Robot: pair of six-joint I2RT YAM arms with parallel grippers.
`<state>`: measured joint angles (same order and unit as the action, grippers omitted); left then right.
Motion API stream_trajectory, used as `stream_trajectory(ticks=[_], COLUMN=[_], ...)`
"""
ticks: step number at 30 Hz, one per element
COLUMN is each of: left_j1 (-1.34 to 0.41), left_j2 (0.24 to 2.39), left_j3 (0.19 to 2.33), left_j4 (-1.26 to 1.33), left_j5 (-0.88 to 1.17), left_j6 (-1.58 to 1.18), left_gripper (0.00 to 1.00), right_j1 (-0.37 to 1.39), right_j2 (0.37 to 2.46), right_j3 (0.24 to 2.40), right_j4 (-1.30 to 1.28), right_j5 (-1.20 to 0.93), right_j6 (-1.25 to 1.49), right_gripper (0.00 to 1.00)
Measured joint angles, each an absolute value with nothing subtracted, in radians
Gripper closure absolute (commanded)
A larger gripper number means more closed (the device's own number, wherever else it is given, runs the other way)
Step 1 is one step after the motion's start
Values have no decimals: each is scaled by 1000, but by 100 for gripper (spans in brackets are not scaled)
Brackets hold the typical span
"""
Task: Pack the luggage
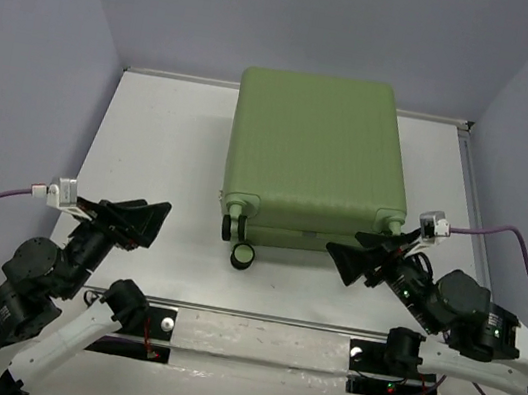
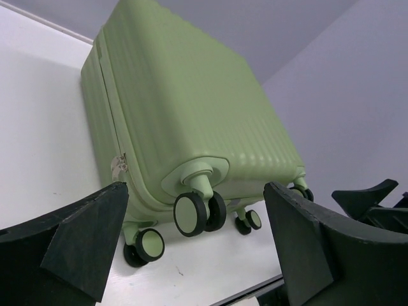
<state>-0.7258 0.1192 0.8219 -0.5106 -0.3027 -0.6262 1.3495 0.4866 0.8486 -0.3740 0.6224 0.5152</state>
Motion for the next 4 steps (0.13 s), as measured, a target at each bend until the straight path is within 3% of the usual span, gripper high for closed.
stream_trajectory(ticks=[4], left_j1=[-726], left_j2=[102], left_j3=[822], left_j4=[-522], left_j5=[-299], left_j6=[-625], left_gripper=[1], right_j1=[1349], right_j2=[467], right_j3=[776], right_j4=[-390], right_j5=[669], right_j6=[539], right_gripper=[0])
